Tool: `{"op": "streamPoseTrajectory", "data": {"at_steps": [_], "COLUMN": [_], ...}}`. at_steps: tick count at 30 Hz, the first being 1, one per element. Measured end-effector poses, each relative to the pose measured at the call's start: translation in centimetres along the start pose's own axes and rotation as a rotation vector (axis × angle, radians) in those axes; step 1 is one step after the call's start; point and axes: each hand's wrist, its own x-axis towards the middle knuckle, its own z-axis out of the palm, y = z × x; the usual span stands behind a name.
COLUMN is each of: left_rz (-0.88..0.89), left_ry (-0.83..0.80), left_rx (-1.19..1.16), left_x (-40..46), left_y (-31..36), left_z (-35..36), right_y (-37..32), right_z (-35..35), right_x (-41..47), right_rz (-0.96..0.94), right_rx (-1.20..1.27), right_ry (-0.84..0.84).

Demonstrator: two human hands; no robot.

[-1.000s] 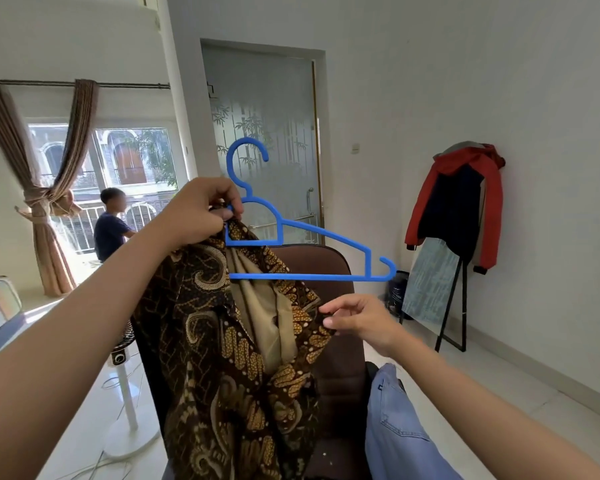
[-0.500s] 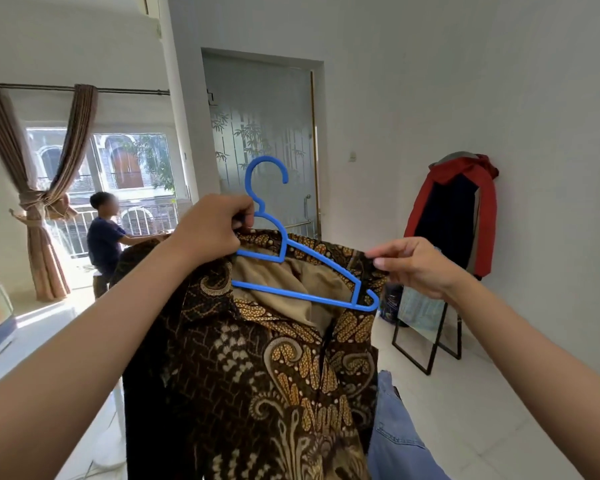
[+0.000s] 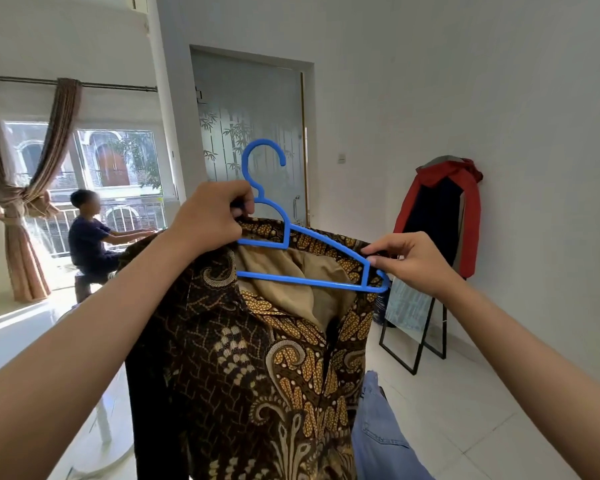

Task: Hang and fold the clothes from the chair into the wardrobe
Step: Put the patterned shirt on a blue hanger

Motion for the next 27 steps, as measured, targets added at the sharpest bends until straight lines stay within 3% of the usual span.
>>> {"op": "streamPoseTrajectory", "data": {"at_steps": [5,13,20,23,27], "left_rz": [0.029,0.036,0.025,0.056,0.123], "left_ry": [0.001,0.033,0.109,0.102,0.109], "left_rx": [-0.026,-0.048,-0.132,-0.104,-0.055], "left_x": [0.1,0.8,1.8,2.0,1.9], "left_y": [0.4,0.1,0.5,0.6,0.6], "left_z": [0.1,0.4,0.5,0.7,1.1], "right_y": [-0.1,0.1,0.8,0.9,0.3], "right_z": [-1.3,-3.2,-2.5,-2.9,-4.2], "right_x": [0.5,1.5,0.1,0.1,0.2], "right_rz": [0.094,0.040,-0.058,-0.035,0.080], "right_rx": [0.211,0.002,-0.213,-0.165,-0.019], "right_ry": [-0.045,-0.198,-0.060,-0.008,-0.090]}}
